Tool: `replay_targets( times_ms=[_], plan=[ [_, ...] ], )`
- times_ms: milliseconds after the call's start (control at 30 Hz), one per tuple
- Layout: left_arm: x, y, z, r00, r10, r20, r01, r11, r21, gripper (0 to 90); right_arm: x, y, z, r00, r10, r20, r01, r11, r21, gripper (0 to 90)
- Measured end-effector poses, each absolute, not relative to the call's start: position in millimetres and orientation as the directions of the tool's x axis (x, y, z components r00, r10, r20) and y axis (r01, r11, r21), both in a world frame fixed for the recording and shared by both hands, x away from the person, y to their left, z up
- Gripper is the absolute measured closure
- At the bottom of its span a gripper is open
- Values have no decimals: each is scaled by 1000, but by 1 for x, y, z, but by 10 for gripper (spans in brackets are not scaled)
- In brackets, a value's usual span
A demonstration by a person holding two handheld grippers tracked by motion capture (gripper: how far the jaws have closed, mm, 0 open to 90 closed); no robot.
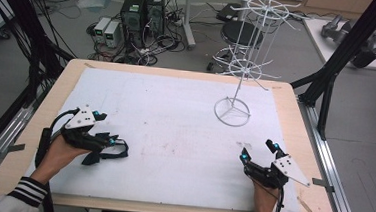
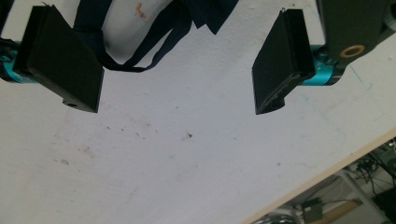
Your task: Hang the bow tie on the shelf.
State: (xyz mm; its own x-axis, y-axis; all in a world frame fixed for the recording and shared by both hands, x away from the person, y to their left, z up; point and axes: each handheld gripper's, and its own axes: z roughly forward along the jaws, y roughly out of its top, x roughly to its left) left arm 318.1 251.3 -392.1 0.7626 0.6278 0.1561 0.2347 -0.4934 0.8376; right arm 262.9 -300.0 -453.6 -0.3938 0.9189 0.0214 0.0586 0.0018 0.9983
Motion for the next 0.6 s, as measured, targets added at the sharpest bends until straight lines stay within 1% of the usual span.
replay_targets(
  times_ms=[100, 267, 367, 467, 600],
  plan=[
    [321, 249, -394, 776, 614, 144, 258, -518, 815, 171, 263, -300, -454, -395, 919, 23, 58, 1, 998, 86],
    [325, 245, -396, 804, 574, 153, 262, -574, 776, 200, 263, -300, -454, -395, 919, 22, 58, 1, 998, 86],
    [328, 243, -397, 813, 565, 143, 272, -585, 764, 200, 263, -300, -454, -394, 919, 22, 58, 1, 998, 86],
    [332, 241, -397, 821, 550, 152, 272, -612, 743, 204, 263, -300, -454, -395, 918, 28, 59, -5, 998, 86],
    [335, 236, -398, 844, 513, 160, 262, -653, 710, 249, 263, -300, -454, -396, 918, 29, 60, -6, 998, 86]
  ],
)
